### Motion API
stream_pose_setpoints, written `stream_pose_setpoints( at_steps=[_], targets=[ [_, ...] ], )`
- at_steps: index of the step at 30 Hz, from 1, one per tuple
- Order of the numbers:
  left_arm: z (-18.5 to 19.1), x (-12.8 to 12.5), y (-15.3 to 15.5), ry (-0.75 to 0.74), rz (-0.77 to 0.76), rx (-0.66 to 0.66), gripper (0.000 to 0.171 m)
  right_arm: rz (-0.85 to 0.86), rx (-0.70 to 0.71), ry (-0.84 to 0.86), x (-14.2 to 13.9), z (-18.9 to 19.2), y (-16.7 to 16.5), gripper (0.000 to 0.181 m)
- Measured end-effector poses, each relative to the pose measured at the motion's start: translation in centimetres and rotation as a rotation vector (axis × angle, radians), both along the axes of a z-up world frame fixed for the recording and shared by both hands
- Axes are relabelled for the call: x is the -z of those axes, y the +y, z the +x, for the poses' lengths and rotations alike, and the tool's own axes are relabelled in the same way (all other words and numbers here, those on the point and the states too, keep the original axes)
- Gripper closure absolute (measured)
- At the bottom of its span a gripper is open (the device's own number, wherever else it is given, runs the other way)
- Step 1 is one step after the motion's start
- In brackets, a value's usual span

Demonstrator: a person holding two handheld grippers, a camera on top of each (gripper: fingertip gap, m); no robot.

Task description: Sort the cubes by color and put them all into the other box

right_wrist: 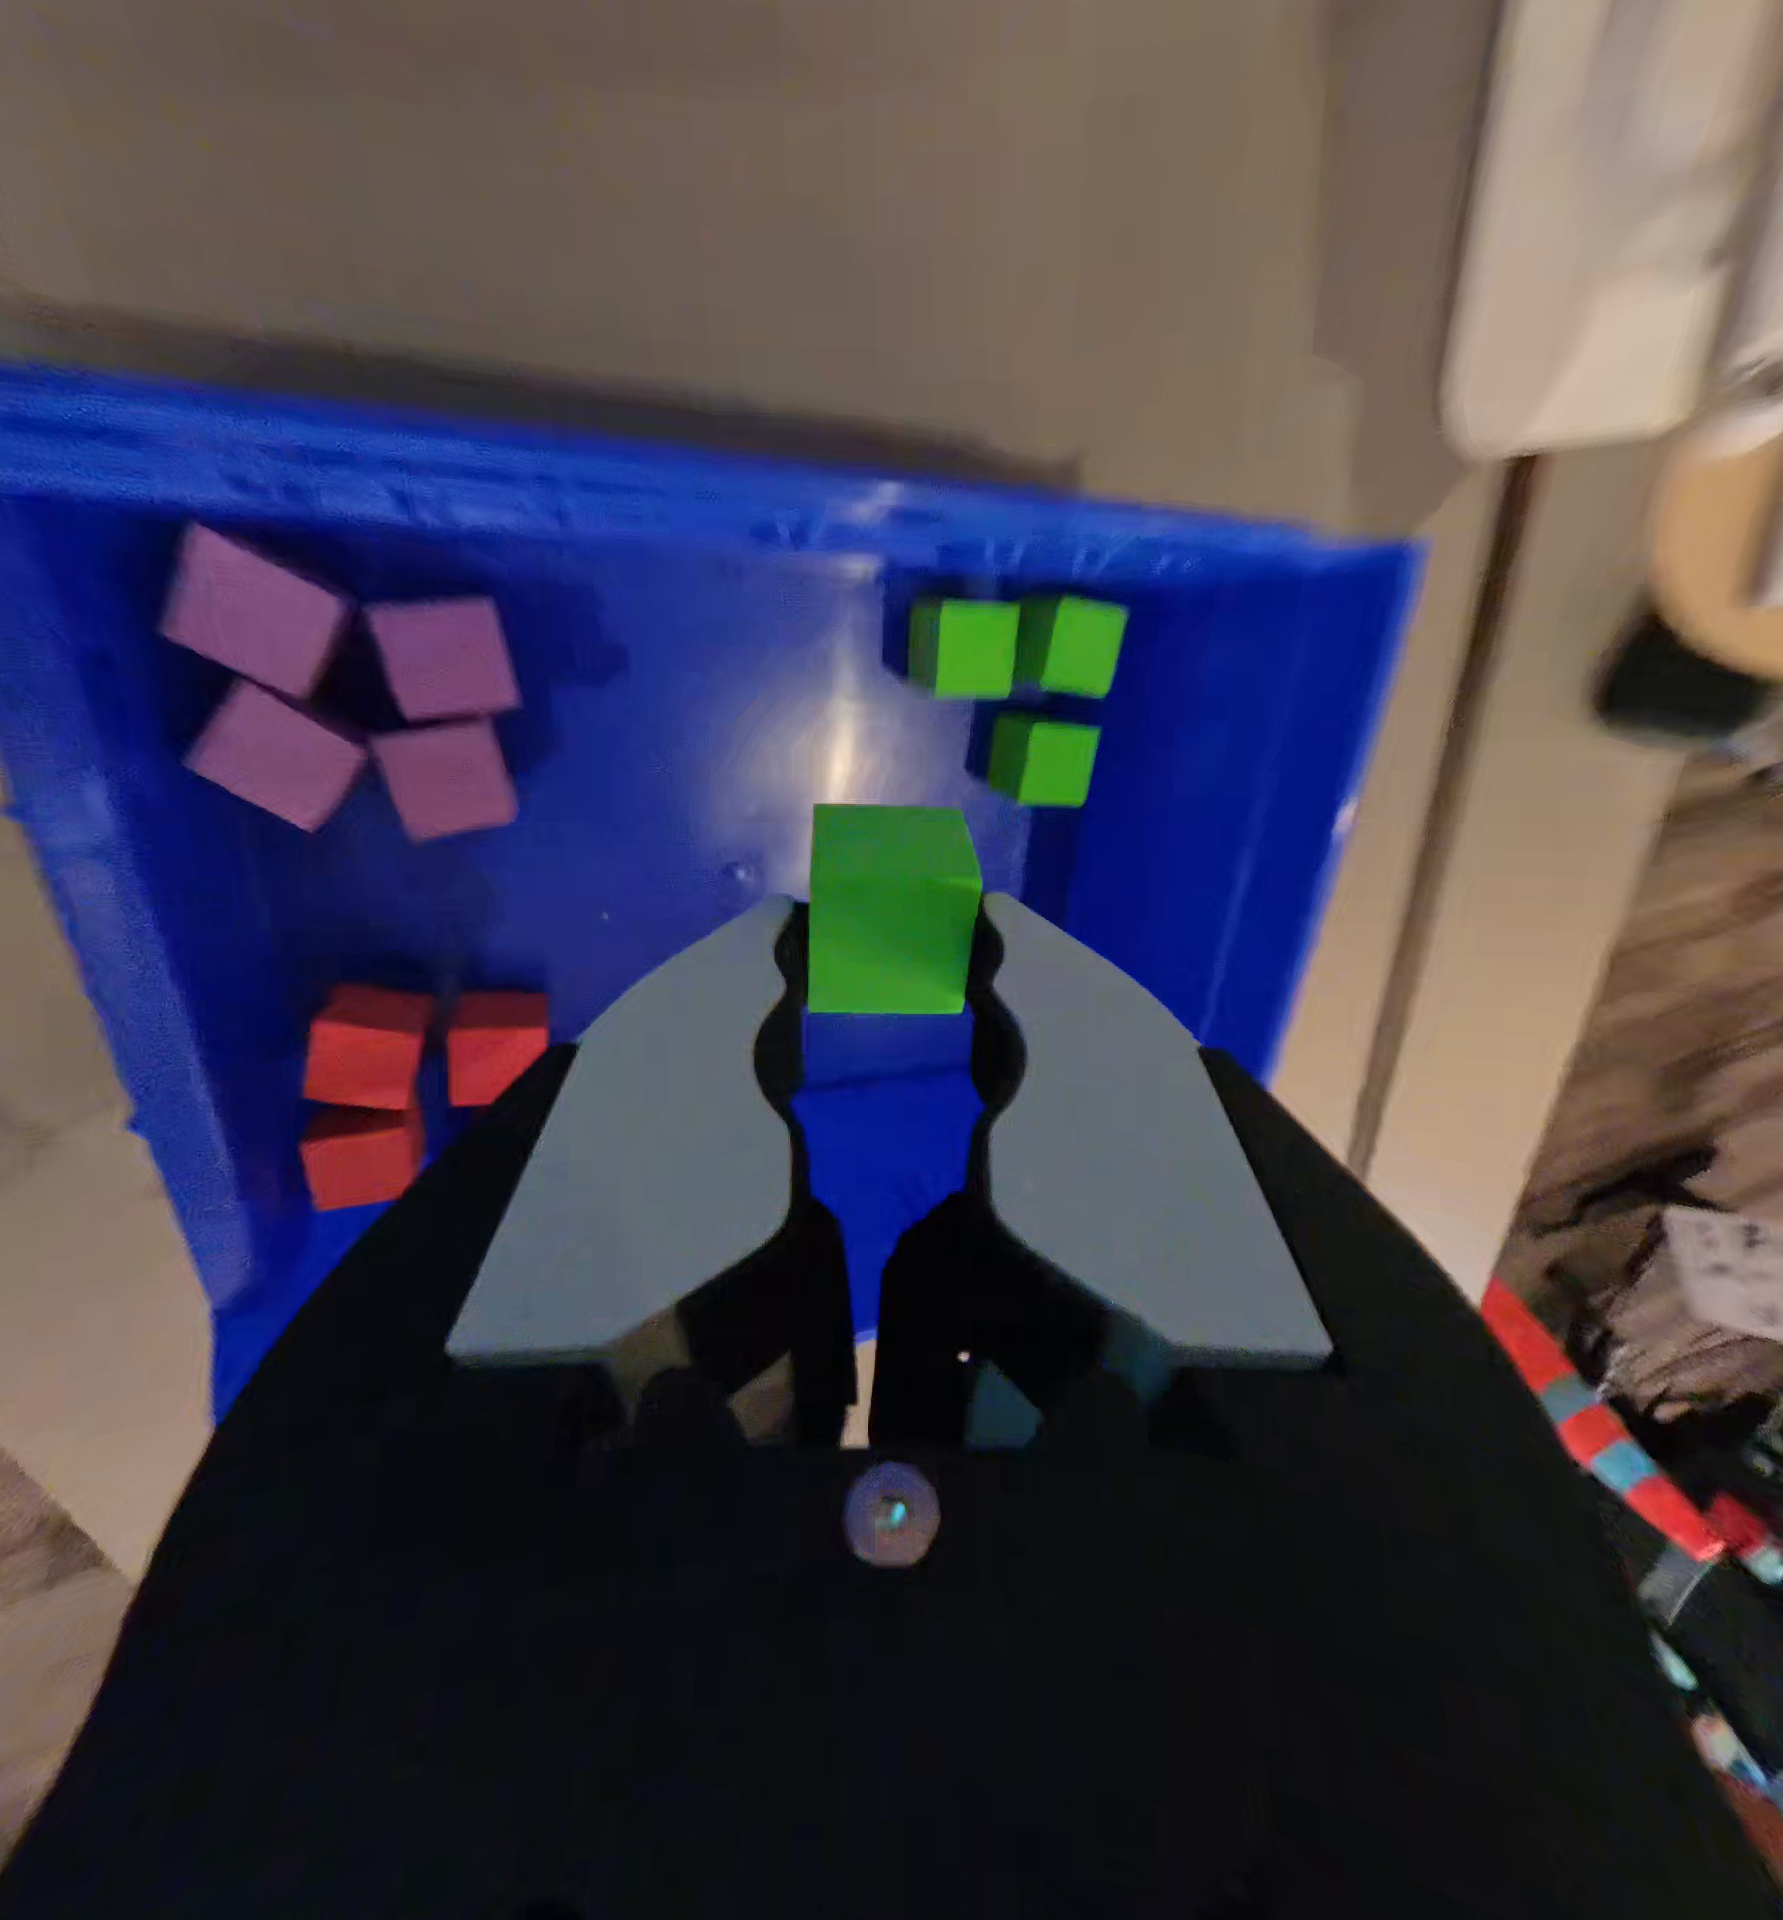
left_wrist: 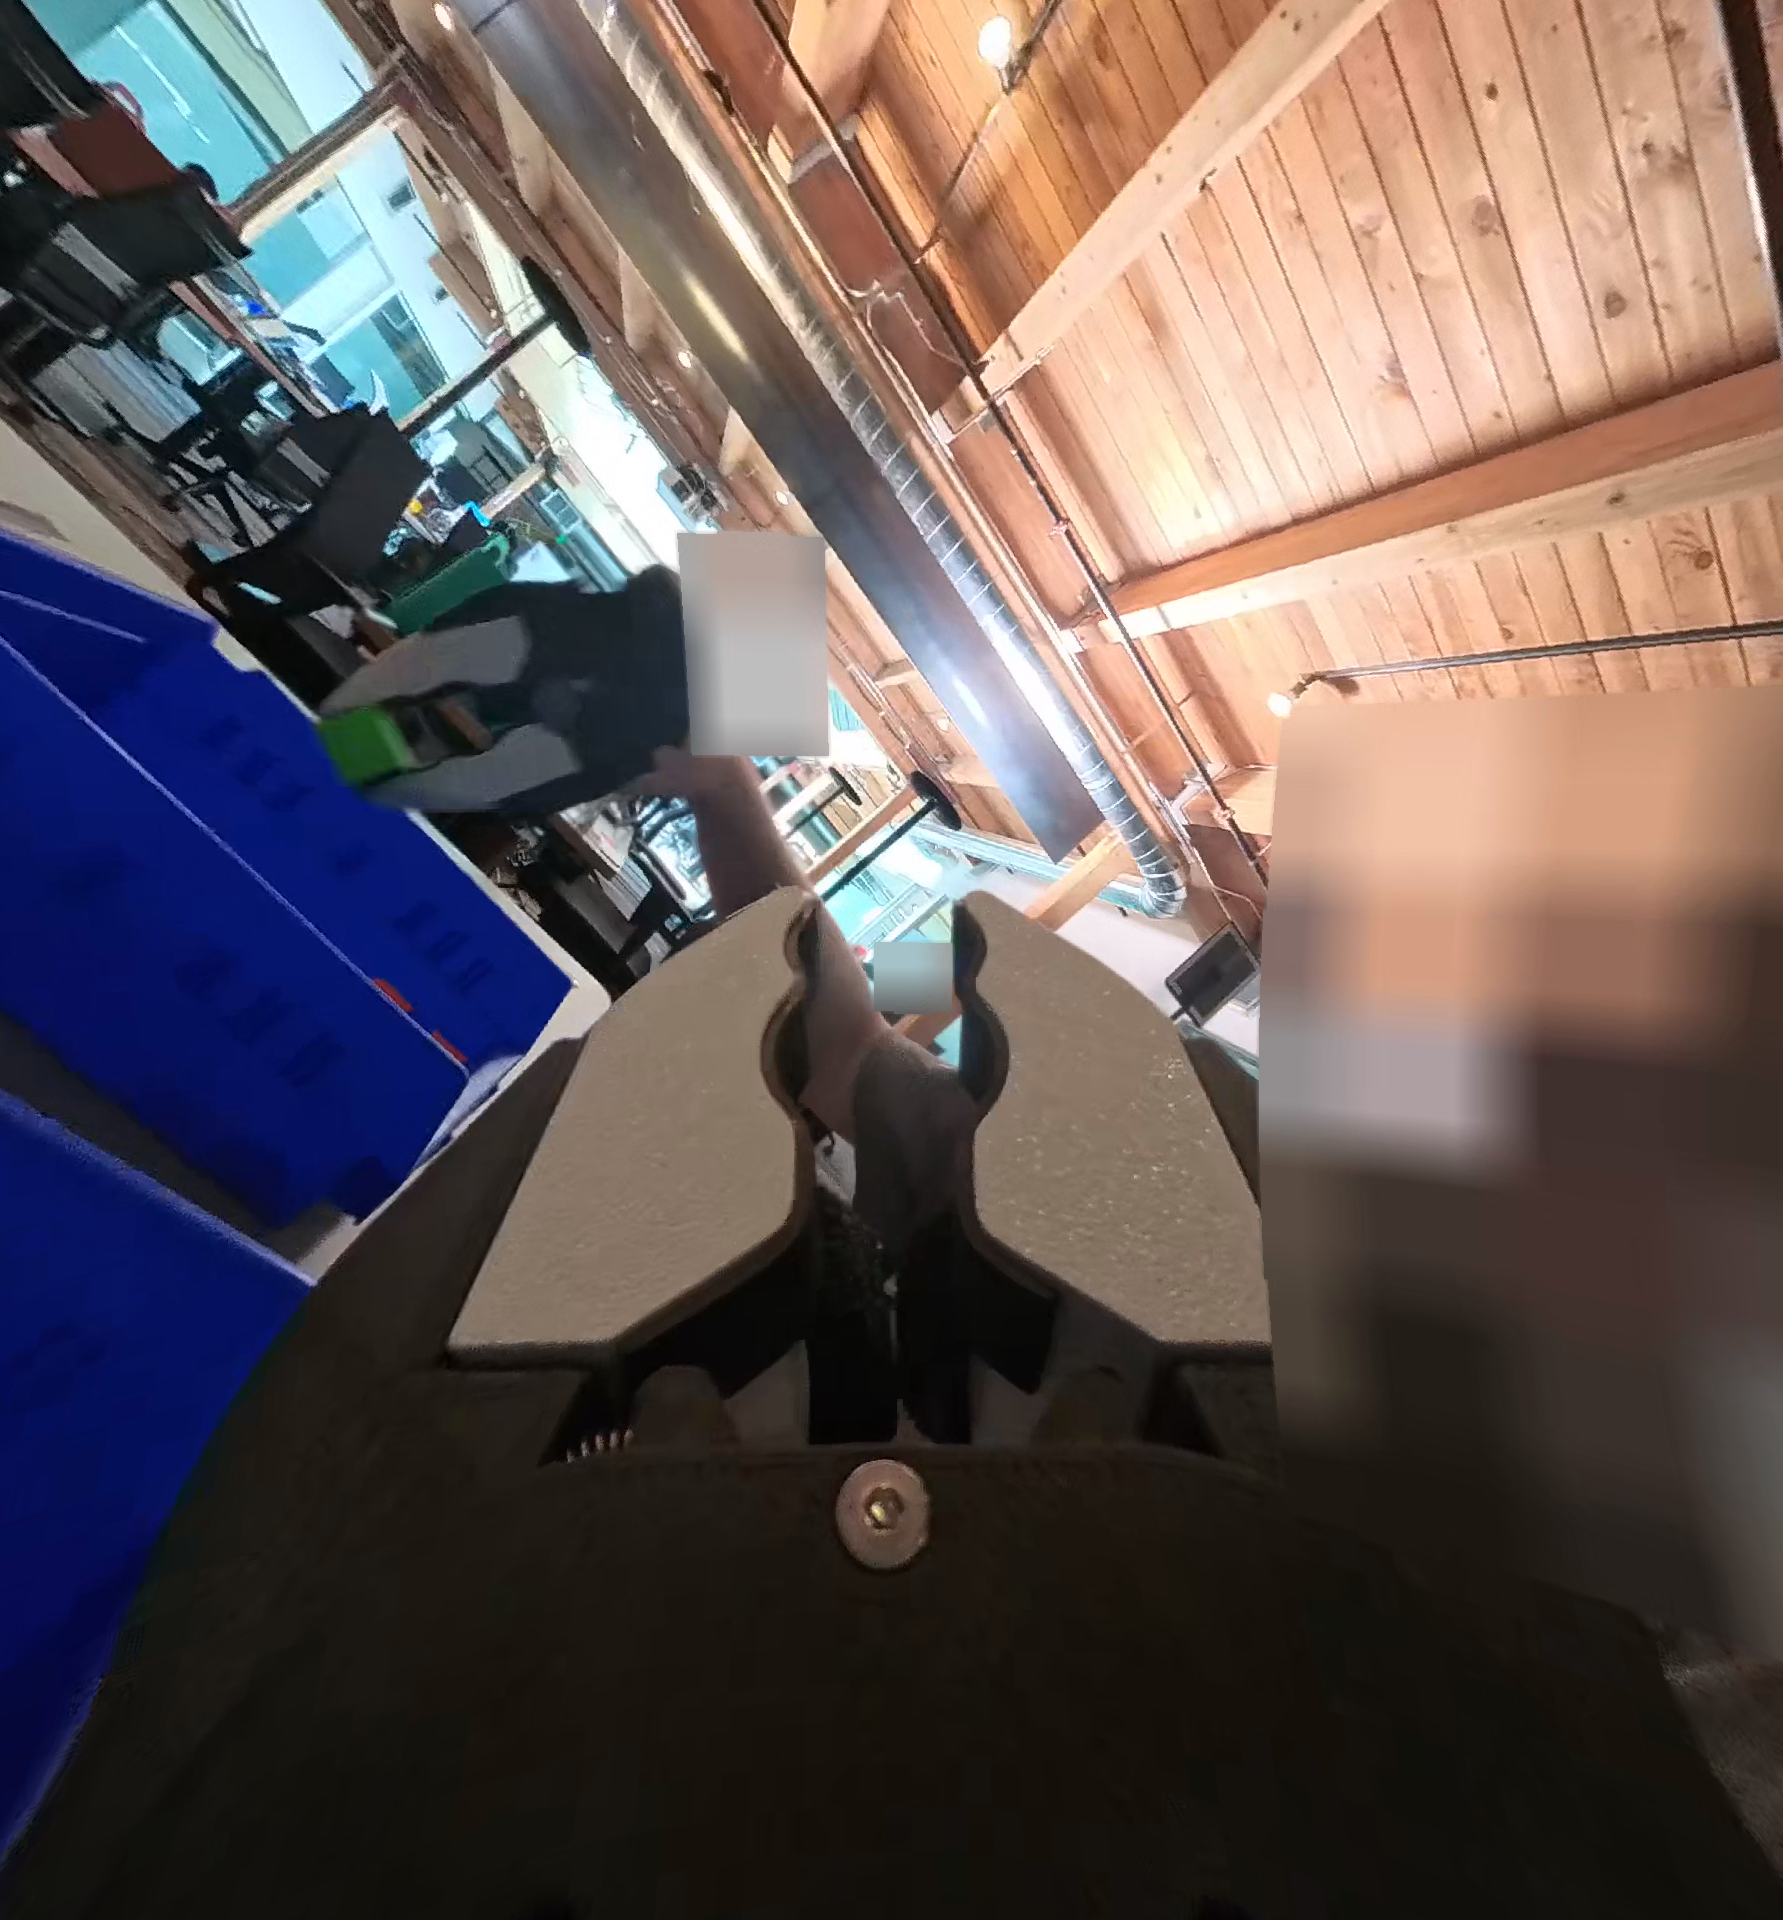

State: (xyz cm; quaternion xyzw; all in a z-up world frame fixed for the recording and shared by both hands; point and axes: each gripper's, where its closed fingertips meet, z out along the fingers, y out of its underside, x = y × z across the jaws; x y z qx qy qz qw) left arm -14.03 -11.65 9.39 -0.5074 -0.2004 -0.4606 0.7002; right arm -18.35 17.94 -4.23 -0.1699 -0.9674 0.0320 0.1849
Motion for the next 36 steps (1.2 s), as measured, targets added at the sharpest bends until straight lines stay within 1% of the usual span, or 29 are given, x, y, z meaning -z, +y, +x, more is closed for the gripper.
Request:
stream_pose_setpoints(
  at_steps=[2,5,6,7,8,11,19,21,26,29,31,32,33,34,36],
  targets=[
    [0.0,-0.5,-0.5,0.016,0.011,-0.010,0.149,0.038,0.028,-0.078,3.0,-1.1,1.5,0.152],
    [0.3,-0.7,-0.8,0.050,-0.015,-0.028,0.151,0.031,0.064,-0.162,6.4,-2.6,2.1,0.152],
    [0.3,-0.7,-0.9,0.058,-0.026,-0.034,0.152,0.031,0.076,-0.183,7.3,-3.0,2.3,0.152],
    [0.3,-0.6,-1.0,0.064,-0.036,-0.041,0.148,0.031,0.087,-0.202,8.1,-3.4,2.4,0.152],
    [0.2,-0.5,-1.2,0.068,-0.046,-0.049,0.152,0.040,0.096,-0.210,8.8,-3.8,2.6,0.152],
    [-0.2,-0.4,-1.7,0.071,-0.054,-0.070,0.152,0.033,0.108,-0.231,10.2,-4.7,2.6,0.152],
    [-0.5,-0.4,-2.2,0.084,-0.062,-0.084,0.152,0.063,0.119,-0.257,12.1,-5.4,2.6,0.152],
    [-0.5,-0.4,-2.3,0.088,-0.066,-0.085,0.152,0.043,0.126,-0.247,11.9,-5.6,2.3,0.151],
    [-0.4,-0.6,-2.4,0.096,-0.066,-0.087,0.152,0.012,0.161,-0.264,11.0,-5.1,1.9,0.135],
    [-0.3,-0.7,-2.4,0.108,-0.075,-0.086,0.152,0.021,0.169,-0.260,9.7,-4.2,2.3,0.137],
    [-0.5,0.2,-2.2,0.133,-0.143,-0.095,0.153,0.013,0.164,-0.241,8.4,-3.1,2.2,0.138],
    [-0.8,1.2,-2.0,0.153,-0.215,-0.107,0.152,-0.006,0.154,-0.210,7.5,-2.8,2.0,0.138],
    [-1.4,2.8,-1.9,0.177,-0.325,-0.131,0.152,-0.025,0.149,-0.172,6.6,-2.4,1.8,0.136],
    [-2.6,5.1,-1.9,0.204,-0.484,-0.176,0.152,-0.048,0.141,-0.125,5.5,-2.1,1.6,0.133],
    [-5.7,9.9,-3.1,0.281,-0.838,-0.295,0.148,-0.091,0.112,-0.033,3.6,-1.2,0.9,0.132]
  ],
)
